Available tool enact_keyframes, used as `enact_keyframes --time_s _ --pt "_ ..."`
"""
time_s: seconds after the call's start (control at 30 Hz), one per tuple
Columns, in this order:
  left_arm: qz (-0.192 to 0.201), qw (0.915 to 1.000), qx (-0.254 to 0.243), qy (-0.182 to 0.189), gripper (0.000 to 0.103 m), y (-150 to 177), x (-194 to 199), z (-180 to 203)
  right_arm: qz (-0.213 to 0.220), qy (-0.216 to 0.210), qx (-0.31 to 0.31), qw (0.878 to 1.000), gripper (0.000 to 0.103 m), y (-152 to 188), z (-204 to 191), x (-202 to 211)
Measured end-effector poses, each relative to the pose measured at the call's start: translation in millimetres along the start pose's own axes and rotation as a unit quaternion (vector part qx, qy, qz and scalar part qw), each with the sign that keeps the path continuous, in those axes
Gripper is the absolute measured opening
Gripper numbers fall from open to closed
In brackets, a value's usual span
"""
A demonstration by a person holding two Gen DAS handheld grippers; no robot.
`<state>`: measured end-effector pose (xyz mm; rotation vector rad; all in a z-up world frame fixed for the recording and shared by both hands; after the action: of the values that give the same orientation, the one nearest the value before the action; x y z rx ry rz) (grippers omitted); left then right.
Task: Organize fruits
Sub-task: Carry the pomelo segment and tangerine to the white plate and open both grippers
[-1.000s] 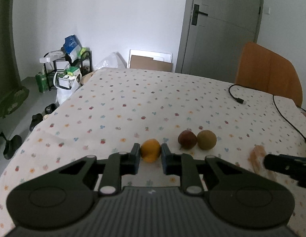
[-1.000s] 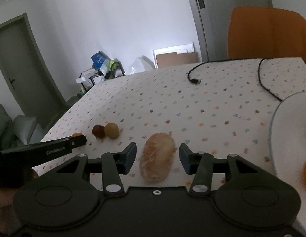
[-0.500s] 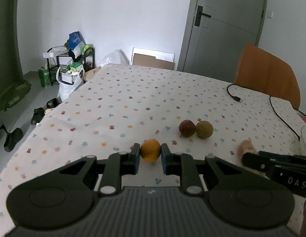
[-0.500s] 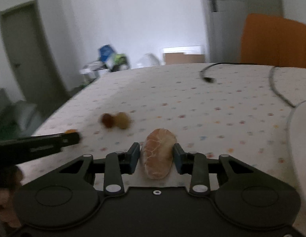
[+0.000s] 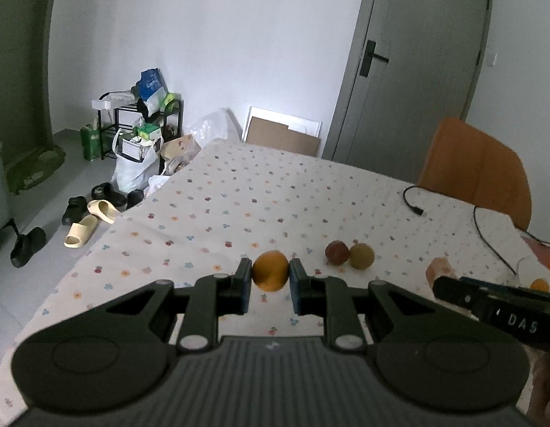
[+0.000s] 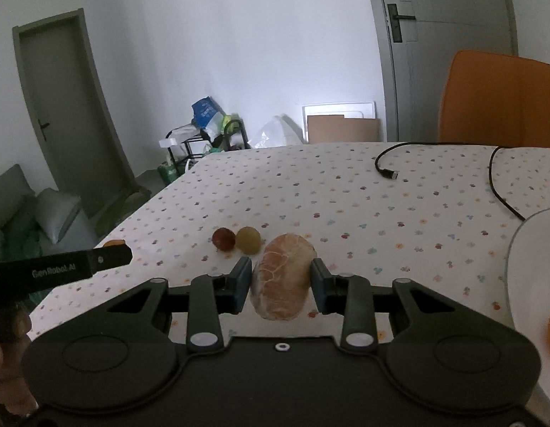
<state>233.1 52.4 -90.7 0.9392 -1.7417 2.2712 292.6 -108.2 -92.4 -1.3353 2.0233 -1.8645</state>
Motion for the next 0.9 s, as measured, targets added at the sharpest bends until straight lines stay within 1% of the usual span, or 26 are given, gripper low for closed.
enact_keyframes --time_s 0.2,0.4,0.9 --pt "0.010 0.9999 0.006 0.013 0.021 -5.0 12.0 2.6 0.010 0.009 0.004 1.000 0.034 -1.5 -5.6 17.6" --pt "0.021 0.9994 0.004 0.029 0.021 -8.0 25.1 13.2 0.021 0.020 0.000 1.000 0.034 -3.0 -3.9 37.2" --pt "0.023 0.9976 -0.015 0.063 0.021 -3.1 35.8 54.3 0.047 0.056 -0.014 0.997 0.034 -7.9 34.5 76.9"
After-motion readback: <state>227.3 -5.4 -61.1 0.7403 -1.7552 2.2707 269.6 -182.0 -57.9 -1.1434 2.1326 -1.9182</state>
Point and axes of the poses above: each gripper's, at about its wrist camera, not at the fingertips, and x roughly against the way its jaws point, z to its right, y to its underside, the point moved 10 cm from there along -x, roughly the way its jaws point, and after that the axes turned 4 degrees about -y, right-handed, at the moved point
